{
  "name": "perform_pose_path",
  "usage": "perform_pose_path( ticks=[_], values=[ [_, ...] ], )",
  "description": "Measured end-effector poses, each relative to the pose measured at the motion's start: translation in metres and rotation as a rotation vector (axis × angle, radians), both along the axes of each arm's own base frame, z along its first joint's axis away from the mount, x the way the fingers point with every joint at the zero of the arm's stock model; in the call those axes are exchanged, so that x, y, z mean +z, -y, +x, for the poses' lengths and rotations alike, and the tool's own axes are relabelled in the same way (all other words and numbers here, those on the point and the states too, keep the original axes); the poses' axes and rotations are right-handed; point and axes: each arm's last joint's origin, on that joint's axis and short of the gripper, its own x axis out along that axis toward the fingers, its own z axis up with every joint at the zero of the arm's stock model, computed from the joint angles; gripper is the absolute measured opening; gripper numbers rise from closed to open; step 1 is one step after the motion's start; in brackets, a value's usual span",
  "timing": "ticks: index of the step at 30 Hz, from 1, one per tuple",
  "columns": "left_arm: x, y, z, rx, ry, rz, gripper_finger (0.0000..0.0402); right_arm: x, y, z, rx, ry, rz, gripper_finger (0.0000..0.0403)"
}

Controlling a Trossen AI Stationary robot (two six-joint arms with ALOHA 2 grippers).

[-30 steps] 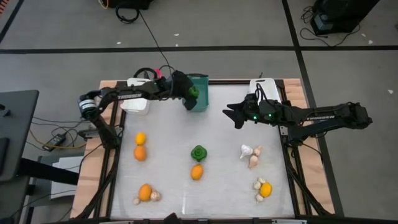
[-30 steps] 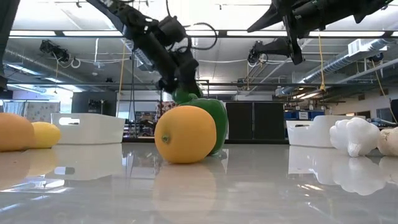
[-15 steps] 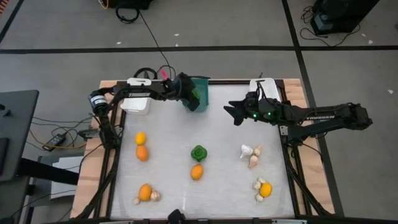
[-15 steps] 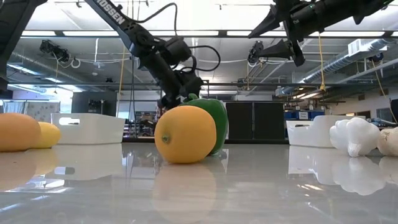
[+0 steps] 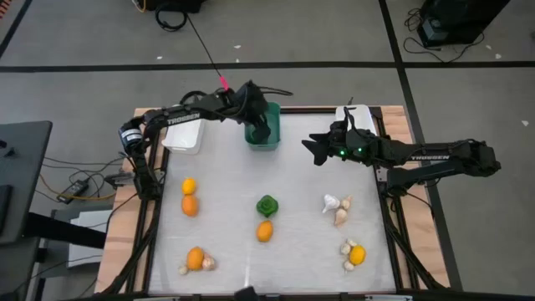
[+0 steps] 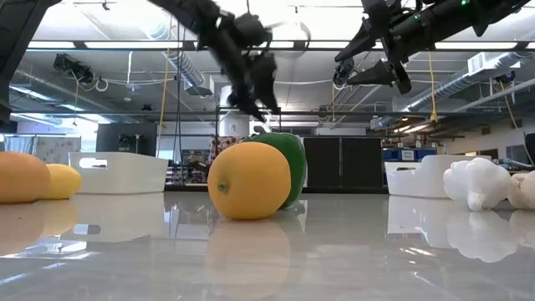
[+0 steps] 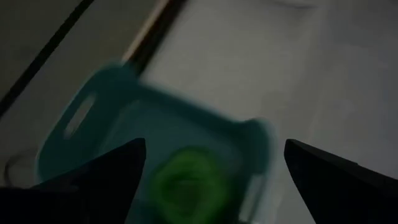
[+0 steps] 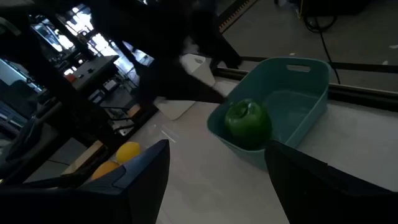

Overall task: Sort produce into baskets
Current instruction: Put the green bell pepper into the blue-green bin

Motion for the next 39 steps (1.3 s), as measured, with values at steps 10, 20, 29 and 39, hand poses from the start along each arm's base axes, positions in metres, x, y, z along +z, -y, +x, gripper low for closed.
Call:
perform_pose_path(
  ticks=[10,20,29,39],
  values=[
    [0.009,0.081,0.015,-0.442,-0.101,-0.142,0.0389,-0.001,0.004,-0.001,0.007,-0.005,0.015,0.0274],
    [-0.027,0.161,0.018,-0.663,-0.231,-0.167,0.0389,-0.012,-0.005,-0.003,0.042,-0.1,0.101,0.0274],
    [-0.047,0.211,0.024,-0.874,-0.134,-0.013,0.0389,-0.018,-0.015,-0.005,0.051,-0.143,0.179,0.0274],
    [-0.077,0.218,0.029,-0.847,-0.099,0.122,0.0389,-0.017,-0.031,-0.007,0.078,-0.122,0.238,0.0274]
  ],
)
